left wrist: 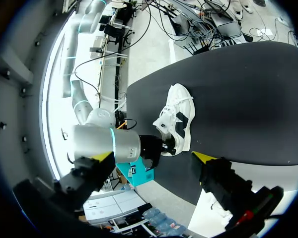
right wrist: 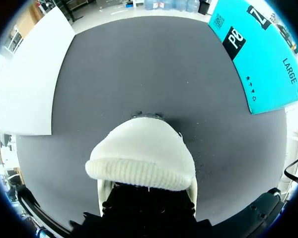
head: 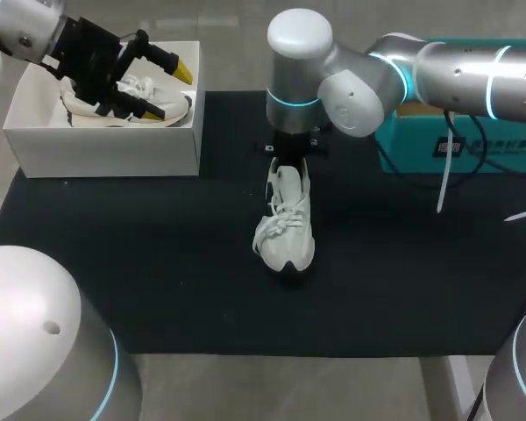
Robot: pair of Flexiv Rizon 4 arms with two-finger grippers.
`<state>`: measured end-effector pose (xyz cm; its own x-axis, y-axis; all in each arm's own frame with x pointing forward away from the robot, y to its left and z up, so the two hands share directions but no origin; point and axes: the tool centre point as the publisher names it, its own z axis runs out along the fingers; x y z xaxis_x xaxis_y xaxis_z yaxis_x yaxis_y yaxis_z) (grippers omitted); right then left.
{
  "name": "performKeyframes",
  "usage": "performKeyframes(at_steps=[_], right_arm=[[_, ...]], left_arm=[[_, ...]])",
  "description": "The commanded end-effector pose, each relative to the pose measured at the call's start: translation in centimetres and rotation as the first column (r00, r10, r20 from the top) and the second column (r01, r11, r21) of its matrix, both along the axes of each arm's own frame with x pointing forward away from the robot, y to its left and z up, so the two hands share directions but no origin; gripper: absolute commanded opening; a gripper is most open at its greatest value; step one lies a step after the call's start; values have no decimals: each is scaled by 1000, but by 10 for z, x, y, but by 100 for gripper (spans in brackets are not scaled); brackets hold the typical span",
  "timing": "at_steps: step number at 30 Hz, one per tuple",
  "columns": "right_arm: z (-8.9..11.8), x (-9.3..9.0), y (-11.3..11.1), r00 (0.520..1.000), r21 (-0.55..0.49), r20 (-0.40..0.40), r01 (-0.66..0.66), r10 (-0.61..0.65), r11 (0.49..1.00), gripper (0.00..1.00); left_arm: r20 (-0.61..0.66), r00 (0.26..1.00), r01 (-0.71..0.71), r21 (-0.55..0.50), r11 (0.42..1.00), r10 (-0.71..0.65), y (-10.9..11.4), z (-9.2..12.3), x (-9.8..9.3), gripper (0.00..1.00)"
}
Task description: Take the shoe out of the shoebox, open the shoe tongue, remove and reinsert the insole, then place the shoe into the shoebox
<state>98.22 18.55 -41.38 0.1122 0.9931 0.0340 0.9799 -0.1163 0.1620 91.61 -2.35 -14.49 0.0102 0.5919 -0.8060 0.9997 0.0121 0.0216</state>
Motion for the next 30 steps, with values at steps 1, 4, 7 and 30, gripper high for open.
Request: performKeyframes(at_steps=[1, 4, 7, 30], right_arm=[[12, -8, -5, 999, -8, 37, 10, -10, 1000, 0], [22, -11, -6, 999, 53, 49, 14, -16, 998, 0], [19, -10, -6, 1000, 58, 19, -2, 1, 998, 0], [26, -19, -5, 992, -71, -127, -25, 16, 997, 0]], left_arm=[[1, 1000, 0, 3, 1000, 0, 0, 0, 0, 100], [1, 1000, 0, 3, 1000, 0, 0, 0, 0, 100], [1, 1000, 0, 3, 1000, 0, 0, 0, 0, 100], [1, 1000, 0, 3, 1000, 0, 0, 0, 0, 100]])
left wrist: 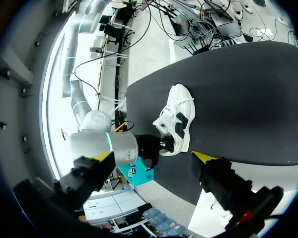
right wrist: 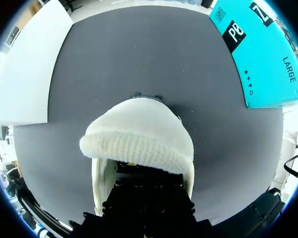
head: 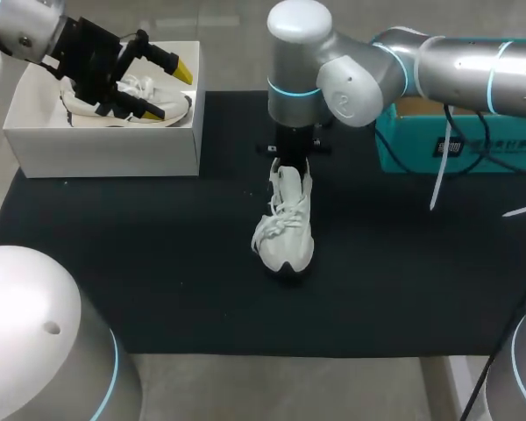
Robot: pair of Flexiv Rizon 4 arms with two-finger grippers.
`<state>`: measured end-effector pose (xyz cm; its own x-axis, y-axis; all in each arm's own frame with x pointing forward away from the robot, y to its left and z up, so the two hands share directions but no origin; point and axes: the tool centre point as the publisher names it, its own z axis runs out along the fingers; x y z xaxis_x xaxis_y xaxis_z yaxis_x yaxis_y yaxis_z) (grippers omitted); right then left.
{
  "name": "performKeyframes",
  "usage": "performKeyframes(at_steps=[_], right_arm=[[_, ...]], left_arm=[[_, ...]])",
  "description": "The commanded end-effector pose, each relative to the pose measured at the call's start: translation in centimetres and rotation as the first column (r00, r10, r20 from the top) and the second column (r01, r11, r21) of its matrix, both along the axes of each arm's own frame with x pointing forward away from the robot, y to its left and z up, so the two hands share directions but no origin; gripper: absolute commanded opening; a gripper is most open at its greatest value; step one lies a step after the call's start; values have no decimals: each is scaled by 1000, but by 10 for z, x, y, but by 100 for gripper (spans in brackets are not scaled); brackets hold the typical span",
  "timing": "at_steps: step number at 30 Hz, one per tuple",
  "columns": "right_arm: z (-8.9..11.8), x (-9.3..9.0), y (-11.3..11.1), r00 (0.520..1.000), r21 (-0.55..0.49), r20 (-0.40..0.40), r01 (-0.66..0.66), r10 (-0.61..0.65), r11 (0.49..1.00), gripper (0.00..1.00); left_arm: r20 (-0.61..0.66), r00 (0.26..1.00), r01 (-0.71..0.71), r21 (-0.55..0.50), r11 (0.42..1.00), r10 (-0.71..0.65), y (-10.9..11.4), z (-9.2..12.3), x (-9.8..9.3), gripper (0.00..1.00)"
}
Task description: Take the shoe out of the shoebox, open the shoe tongue, remove and reinsert the insole, then place the shoe into the shoebox
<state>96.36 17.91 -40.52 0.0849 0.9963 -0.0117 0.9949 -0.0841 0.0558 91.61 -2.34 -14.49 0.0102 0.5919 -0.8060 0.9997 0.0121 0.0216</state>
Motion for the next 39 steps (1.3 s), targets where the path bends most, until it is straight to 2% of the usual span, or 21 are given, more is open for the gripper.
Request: performKeyframes(at_steps=[1, 11, 17, 31, 32, 33, 36, 39], right_arm=[[21, -1, 1, 1000, -39, -25, 9, -10, 999, 0], [39, -9, -1, 991, -30, -131, -16, 12, 999, 0], [44, -16, 1, 975, -38, -222, -18, 9, 999, 0], [43, -28, 5, 962, -34, -271, 7, -16, 999, 0], [43, -29, 5, 962, -33, -272, 8, -17, 999, 5], [43, -29, 5, 962, -32, -272, 10, -18, 999, 18], [42, -30, 6, 962, -25, -274, 12, -19, 1000, 44], [42, -31, 7, 962, -23, -273, 14, -20, 1000, 52]], left_arm=[[1, 1000, 0, 3, 1000, 0, 0, 0, 0, 100], [1, 1000, 0, 3, 1000, 0, 0, 0, 0, 100], [1, 1000, 0, 3, 1000, 0, 0, 0, 0, 100], [1, 1000, 0, 3, 1000, 0, 0, 0, 0, 100], [1, 1000, 0, 3, 1000, 0, 0, 0, 0, 100], [1, 1000, 0, 3, 1000, 0, 0, 0, 0, 100], [1, 1000, 0, 3, 1000, 0, 0, 0, 0, 100], [1, 1000, 0, 3, 1000, 0, 0, 0, 0, 100]])
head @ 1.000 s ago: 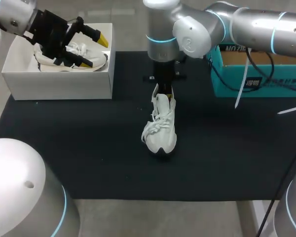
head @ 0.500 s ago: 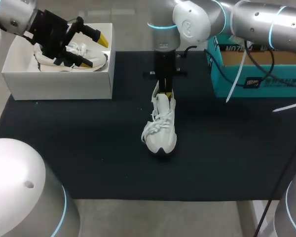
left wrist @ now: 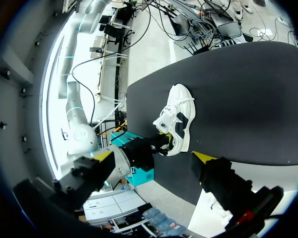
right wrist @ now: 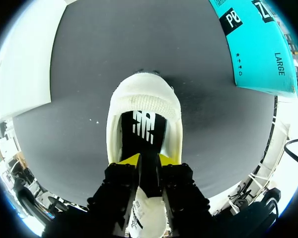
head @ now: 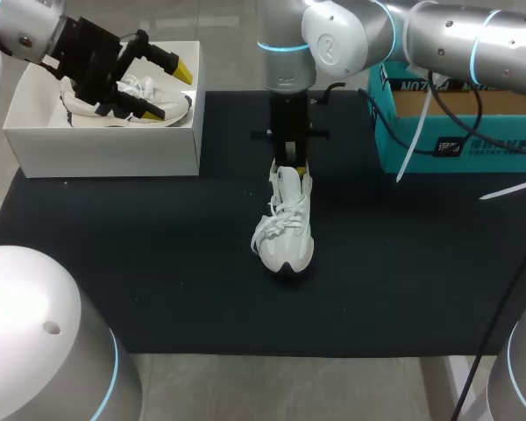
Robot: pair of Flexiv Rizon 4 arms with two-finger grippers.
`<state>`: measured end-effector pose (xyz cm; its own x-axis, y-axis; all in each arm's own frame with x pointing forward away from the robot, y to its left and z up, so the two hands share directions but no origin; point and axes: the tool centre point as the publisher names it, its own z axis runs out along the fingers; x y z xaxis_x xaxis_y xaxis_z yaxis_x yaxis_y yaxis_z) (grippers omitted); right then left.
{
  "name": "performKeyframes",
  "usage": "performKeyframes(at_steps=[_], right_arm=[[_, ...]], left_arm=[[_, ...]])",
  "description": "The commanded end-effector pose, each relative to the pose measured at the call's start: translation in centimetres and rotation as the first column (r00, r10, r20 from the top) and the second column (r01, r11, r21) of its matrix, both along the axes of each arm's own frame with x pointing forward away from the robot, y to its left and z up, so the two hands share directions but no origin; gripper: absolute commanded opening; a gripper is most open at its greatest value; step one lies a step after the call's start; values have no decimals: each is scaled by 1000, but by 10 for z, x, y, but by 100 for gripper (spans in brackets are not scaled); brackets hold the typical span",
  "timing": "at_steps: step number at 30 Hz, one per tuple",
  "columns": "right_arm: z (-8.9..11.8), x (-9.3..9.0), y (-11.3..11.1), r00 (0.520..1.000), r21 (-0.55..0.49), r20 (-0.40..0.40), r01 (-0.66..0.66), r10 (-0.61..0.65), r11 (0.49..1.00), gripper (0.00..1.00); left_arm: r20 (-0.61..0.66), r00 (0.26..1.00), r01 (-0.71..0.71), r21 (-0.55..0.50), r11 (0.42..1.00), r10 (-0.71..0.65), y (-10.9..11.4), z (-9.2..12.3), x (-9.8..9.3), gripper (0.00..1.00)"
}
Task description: Take the shoe out of the shoebox, open the shoe tongue, remove and reinsert the insole, then place the shoe into the shoebox
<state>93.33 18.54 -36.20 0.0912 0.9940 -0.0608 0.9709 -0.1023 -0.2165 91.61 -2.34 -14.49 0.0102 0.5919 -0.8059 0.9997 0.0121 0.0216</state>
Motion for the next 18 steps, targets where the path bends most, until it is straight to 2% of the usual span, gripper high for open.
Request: performKeyframes(at_steps=[1, 4, 6, 7, 8, 18], right_arm=[[-2, -1, 1, 1000, 5, 1, 1, -1, 1000, 58], [-2, -1, 2, 1000, 9, -1, 0, 0, 1000, 67], [-2, -2, 2, 1000, 10, -1, 1, -1, 1000, 83], [-2, -2, 2, 1000, 11, -1, 1, -1, 1000, 98], [-2, -2, 2, 1000, 12, -1, 0, 0, 1000, 100], [0, -6, 2, 1000, 9, -2, -4, 4, 1000, 100]], left_arm=[[1, 1000, 0, 3, 1000, 0, 0, 0, 0, 100], [1, 1000, 0, 3, 1000, 0, 0, 0, 0, 100], [1, 1000, 0, 3, 1000, 0, 0, 0, 0, 100], [1, 1000, 0, 3, 1000, 0, 0, 0, 0, 100], [1, 1000, 0, 3, 1000, 0, 0, 0, 0, 100], [1, 1000, 0, 3, 1000, 0, 0, 0, 0, 100]])
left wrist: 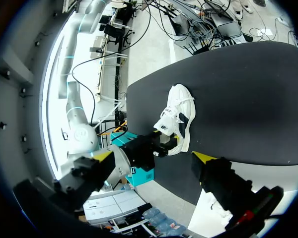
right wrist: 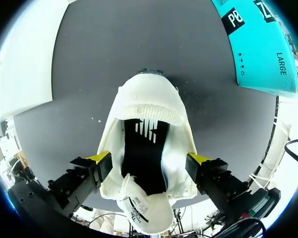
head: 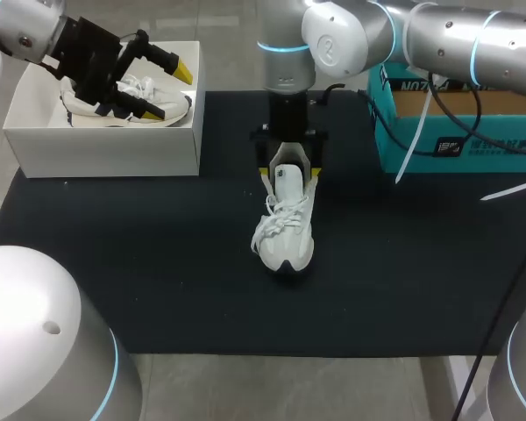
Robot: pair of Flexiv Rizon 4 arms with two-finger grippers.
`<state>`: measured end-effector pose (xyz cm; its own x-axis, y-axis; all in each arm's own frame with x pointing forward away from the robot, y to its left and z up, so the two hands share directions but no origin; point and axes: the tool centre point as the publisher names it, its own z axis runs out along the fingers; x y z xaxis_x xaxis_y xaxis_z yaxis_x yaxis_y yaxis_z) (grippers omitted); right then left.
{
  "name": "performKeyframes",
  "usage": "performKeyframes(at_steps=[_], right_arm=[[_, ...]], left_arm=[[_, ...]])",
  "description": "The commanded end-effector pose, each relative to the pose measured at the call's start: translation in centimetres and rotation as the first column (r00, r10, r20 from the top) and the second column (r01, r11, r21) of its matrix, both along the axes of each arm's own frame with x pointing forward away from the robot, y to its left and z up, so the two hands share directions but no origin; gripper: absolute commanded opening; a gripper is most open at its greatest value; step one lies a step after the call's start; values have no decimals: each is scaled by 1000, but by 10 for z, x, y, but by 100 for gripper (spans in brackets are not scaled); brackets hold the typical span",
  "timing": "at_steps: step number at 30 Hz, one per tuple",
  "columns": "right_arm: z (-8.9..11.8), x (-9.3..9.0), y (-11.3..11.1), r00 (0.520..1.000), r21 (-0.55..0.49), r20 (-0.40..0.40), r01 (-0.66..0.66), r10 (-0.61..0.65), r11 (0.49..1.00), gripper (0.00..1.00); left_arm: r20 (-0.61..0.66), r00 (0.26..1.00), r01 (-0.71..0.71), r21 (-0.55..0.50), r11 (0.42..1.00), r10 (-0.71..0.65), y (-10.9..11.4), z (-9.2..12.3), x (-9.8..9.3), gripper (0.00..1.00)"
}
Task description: Take the shoe out of the shoebox, open the shoe tongue, remove and reinsert the insole, then place the shoe into the shoebox
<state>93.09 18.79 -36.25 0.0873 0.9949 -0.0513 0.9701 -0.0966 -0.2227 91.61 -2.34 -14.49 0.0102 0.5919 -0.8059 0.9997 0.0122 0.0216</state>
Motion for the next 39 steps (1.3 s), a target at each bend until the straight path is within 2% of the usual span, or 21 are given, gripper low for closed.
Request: performKeyframes(at_steps=[1, 18, 30, 39], right_arm=[[1, -4, -1, 1000, -2, 4, -1, 1, 1000, 100], [16, -18, -3, 1000, -19, 5, -6, 6, 1000, 100], [18, -26, 0, 1000, -25, -4, -10, 10, 1000, 100], [16, -43, 7, 1000, -26, -29, -9, 8, 1000, 100]], left_arm=[[1, 1000, 0, 3, 1000, 0, 0, 0, 0, 100], [1, 1000, 0, 3, 1000, 0, 0, 0, 0, 100], [1, 1000, 0, 3, 1000, 0, 0, 0, 0, 100], [1, 1000, 0, 3, 1000, 0, 0, 0, 0, 100]])
